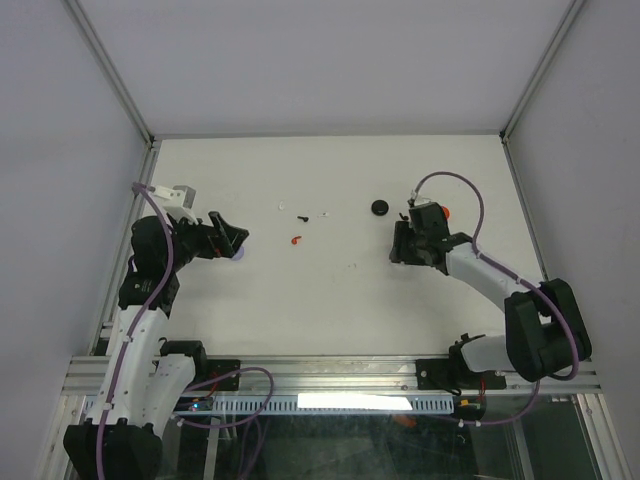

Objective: Insert the wireless bluetooth earbuds into the charging case
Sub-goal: Pick up the charging case at the center of the board.

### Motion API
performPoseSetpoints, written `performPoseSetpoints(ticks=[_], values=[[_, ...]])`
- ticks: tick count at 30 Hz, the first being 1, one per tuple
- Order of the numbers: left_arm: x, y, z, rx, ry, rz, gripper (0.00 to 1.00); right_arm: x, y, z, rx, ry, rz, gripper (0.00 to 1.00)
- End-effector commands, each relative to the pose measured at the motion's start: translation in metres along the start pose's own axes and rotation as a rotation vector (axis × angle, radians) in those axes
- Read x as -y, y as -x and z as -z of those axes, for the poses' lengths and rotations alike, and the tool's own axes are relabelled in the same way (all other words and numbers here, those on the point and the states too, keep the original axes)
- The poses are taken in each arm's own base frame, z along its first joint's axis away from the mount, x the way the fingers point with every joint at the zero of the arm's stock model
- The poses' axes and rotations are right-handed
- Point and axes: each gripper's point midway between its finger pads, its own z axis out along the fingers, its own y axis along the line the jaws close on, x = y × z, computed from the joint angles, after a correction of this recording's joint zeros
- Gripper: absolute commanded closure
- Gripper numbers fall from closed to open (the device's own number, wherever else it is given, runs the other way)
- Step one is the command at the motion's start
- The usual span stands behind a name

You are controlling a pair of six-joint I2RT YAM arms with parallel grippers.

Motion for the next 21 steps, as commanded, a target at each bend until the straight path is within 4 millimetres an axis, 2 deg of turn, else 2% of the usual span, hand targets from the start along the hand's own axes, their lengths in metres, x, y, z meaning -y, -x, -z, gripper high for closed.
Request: performPoseSetpoints(ticks=[1,8,12,17,21], values=[[0.027,-0.004,-0.006,-0.033,-0.164,0.038,0.01,-0.056,0.024,0.024,0.097,0.165,0.147,0.53],[0.052,-0.024,-0.007,-0.157,-0.318,0.162,0.01,-0.137,0.039,0.061,0.219,0.430,0.394,0.53],[0.069,-0.030,-0.006,-0.197,-0.380,0.201,0.01,-0.177,0.035,0.088,0.295,0.568,0.617,0.53],[0.102,-0.033,-0.006,-0.236,-0.491,0.230,0.03,-0.214,0.022,0.122,0.421,0.726,0.909,0.54],[0.122,-0.034,-0.008,-0.258,-0.552,0.239,0.07,-0.232,0.011,0.149,0.526,0.832,1.102,0.55]])
